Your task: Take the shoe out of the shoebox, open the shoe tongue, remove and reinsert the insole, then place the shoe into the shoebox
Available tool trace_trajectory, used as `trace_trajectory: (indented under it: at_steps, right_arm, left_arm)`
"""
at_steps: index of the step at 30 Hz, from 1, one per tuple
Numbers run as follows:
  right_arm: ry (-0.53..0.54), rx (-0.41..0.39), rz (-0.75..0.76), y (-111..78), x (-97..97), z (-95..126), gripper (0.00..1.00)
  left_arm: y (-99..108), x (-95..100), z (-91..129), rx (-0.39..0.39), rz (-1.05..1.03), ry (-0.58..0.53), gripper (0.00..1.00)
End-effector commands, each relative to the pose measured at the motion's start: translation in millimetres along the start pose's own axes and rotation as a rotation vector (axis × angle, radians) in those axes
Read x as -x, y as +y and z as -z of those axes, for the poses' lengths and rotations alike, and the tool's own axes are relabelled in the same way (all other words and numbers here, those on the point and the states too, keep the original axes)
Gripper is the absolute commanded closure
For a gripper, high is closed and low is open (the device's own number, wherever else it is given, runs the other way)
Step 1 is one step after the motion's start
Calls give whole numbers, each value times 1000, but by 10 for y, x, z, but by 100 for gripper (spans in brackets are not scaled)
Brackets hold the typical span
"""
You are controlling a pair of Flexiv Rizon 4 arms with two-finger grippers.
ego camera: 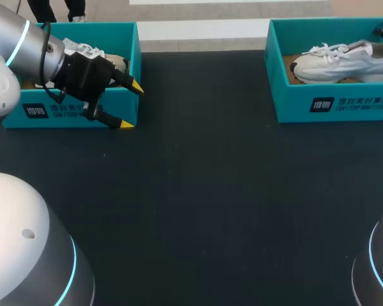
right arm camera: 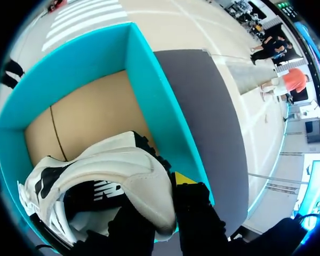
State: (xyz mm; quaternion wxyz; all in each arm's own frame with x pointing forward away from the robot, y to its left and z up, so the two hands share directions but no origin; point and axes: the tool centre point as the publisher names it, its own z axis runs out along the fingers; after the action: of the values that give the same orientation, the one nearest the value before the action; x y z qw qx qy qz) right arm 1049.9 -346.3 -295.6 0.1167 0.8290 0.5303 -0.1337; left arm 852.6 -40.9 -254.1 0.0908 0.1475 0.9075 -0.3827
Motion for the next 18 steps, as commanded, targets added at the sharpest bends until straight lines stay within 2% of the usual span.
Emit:
trace_trajectory:
  at_steps: [1,10,18]
  right_arm:
    - [-4,0,-3,-54,16,-23,100]
    - [-19,-11,-14,-228,89,-154,100]
    - [-38,1,5,-283,66,-294,100]
  left_arm:
    - [0,-2,0,2,0,1,0]
    - [0,-2,0,2,0,1,0]
    - [0,-2,0,2,0,1,0]
